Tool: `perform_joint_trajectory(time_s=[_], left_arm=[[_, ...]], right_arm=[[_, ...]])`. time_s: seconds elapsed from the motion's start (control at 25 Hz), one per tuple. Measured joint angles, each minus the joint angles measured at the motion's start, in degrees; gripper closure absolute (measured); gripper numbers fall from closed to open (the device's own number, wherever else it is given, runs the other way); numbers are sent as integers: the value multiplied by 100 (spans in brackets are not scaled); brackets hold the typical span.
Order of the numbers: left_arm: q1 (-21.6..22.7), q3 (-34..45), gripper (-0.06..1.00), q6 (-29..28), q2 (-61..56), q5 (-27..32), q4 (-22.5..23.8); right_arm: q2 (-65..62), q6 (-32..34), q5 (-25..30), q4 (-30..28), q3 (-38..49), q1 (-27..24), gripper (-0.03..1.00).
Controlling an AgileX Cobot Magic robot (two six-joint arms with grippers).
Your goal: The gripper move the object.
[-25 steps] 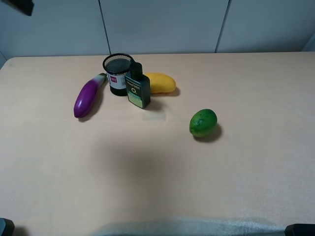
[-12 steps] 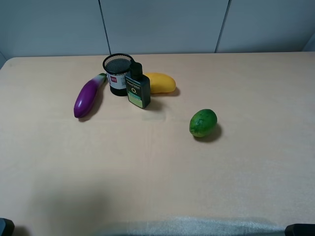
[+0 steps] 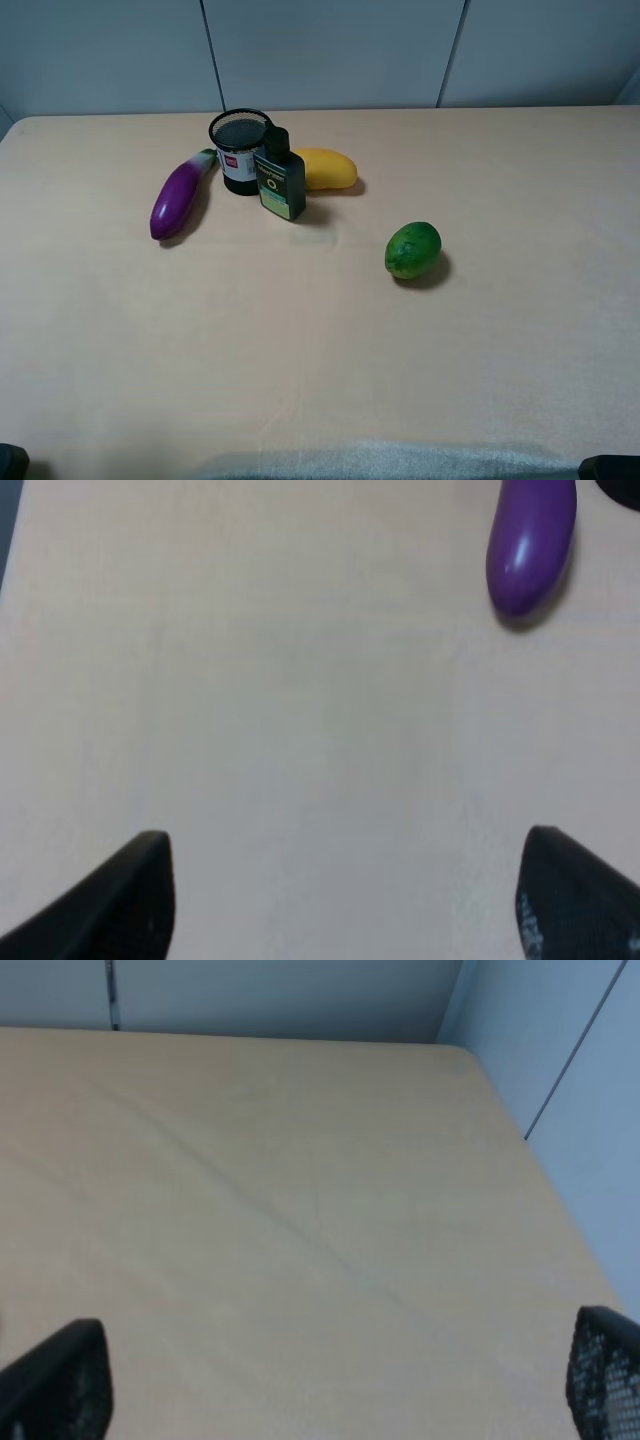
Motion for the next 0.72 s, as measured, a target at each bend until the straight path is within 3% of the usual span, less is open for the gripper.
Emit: perform_joint_trajectory(time_s=[0.24, 0.72], left_arm=[[234, 59, 18, 381, -705, 30, -361], [258, 285, 18, 588, -1025, -33, -432]], right_arm=[[0, 0, 0, 0, 0, 0, 28], [0, 0, 0, 0, 0, 0, 28]])
